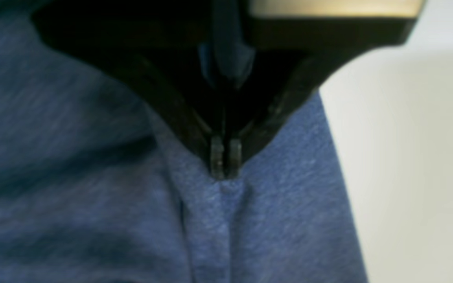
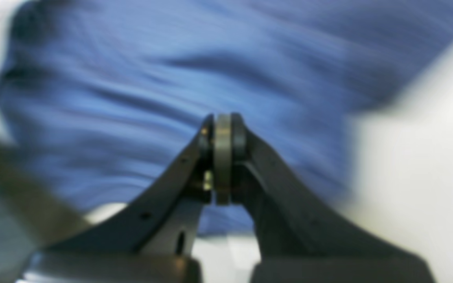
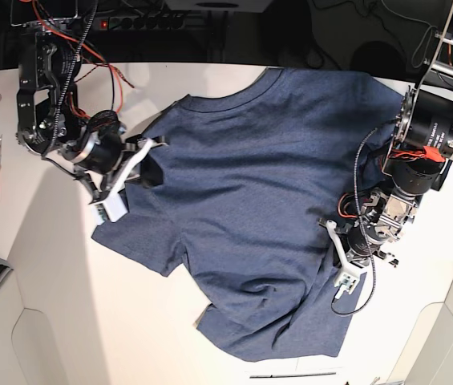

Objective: Layout the t-shirt on the table in an organized manner, then fold the t-shirt properly
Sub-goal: 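Grasp the shirt body with both grippers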

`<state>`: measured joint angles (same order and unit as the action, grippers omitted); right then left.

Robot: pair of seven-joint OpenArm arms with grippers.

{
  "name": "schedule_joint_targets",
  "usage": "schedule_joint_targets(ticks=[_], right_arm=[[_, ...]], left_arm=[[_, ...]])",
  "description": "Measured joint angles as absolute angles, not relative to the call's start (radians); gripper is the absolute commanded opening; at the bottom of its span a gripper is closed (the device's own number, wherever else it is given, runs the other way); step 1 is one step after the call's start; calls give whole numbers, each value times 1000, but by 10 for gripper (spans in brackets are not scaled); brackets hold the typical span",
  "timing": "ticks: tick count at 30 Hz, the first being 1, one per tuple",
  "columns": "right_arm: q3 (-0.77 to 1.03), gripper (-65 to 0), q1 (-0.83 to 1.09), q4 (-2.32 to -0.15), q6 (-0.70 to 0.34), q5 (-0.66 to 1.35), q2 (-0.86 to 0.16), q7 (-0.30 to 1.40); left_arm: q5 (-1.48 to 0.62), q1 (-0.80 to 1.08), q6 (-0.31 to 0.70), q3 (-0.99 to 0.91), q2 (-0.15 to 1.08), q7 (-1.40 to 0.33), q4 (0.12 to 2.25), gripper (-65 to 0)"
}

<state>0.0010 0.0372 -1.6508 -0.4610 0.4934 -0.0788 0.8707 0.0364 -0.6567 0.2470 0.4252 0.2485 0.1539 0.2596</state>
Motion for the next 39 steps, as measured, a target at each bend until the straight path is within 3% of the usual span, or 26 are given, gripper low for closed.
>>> schedule_joint_targets(ticks=[4,7,13,16,31,39], right_arm=[[-104,-650,41,-1642,-488,485,51,816],[-194,-650,17,-1592,-486,364,119,768],[-288,-650,-17,-1296,-408,218,142,749],[-287,-650,-30,-1214,-424,226,133,702],[-240,-650,-128,-1210,-426,271,-152,676],[-105,-650,-266,-1190,-384,199,-237,751]], left_arm=[[36,-657,247,425,203,157,260,-650],[36,-657,246,425,188,157,260,-650],[48,-660,213,425,183,162,260,-650],[78,-659,206,425,192,171,262,-650],[59,-656,185,425,328,152,270,-650],[-79,-662,247,425,331,-14,286,-650]])
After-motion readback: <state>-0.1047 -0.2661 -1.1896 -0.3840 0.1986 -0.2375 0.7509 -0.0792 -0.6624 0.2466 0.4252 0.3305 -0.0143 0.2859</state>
